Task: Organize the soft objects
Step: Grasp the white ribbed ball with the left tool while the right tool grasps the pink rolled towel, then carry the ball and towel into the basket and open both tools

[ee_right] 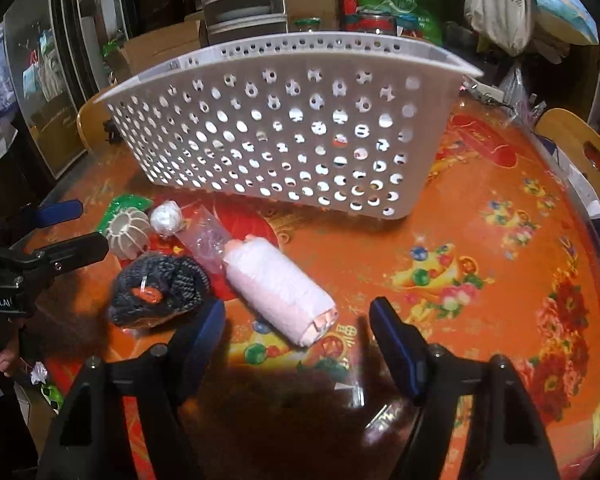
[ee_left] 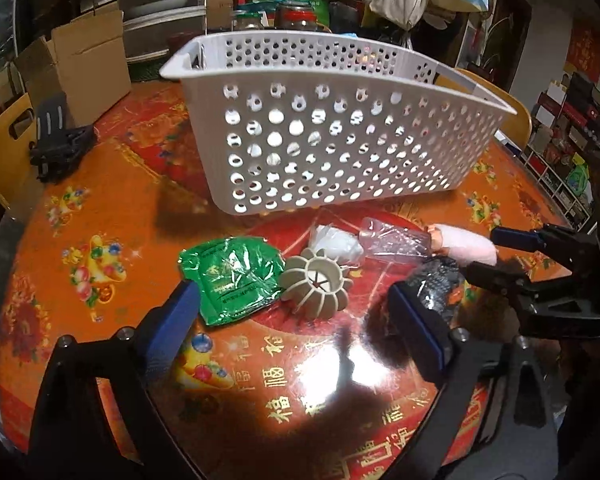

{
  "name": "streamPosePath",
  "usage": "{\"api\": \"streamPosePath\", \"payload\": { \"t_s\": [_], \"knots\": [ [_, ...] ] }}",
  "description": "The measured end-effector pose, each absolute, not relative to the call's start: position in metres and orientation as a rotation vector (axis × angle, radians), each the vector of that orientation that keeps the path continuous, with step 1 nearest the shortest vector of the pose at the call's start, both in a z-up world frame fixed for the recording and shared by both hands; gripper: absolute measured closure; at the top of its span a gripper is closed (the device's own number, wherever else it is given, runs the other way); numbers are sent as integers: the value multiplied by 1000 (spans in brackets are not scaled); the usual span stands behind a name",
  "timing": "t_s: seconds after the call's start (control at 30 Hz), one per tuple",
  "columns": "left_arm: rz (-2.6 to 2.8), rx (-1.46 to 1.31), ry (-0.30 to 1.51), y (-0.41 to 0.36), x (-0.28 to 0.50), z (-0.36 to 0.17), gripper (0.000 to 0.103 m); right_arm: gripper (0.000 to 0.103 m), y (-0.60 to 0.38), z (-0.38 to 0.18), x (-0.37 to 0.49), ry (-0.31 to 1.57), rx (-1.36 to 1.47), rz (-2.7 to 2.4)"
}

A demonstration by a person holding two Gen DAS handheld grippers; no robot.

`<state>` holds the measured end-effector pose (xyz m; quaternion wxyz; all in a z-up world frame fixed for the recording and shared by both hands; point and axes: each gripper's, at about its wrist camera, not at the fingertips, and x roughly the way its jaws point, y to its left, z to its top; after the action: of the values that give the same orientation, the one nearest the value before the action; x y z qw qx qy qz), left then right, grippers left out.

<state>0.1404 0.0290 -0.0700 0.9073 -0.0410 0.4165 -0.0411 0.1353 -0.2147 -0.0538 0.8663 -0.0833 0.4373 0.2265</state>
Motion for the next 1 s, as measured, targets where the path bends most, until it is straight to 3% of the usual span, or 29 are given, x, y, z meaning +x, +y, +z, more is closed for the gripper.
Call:
{"api": "streamPosePath", "payload": {
  "t_s": [0.07, 0.27, 0.5, 1.0],
  "knots": [
    [-84, -83, 864, 29, 143, -73, 16, 42, -212, -57, 138, 925, -182, 477],
    [-97, -70, 873, 23, 150, -81, 30, 50, -205, -61, 140, 921, -213, 482],
    [-118, -52, 865, 10, 151, -84, 61, 62, -200, -62, 137, 905, -231, 494],
    [-143, -65, 815, 15, 136, -68, 61, 70, -217, -41, 115, 821, -165, 524]
  ]
}}
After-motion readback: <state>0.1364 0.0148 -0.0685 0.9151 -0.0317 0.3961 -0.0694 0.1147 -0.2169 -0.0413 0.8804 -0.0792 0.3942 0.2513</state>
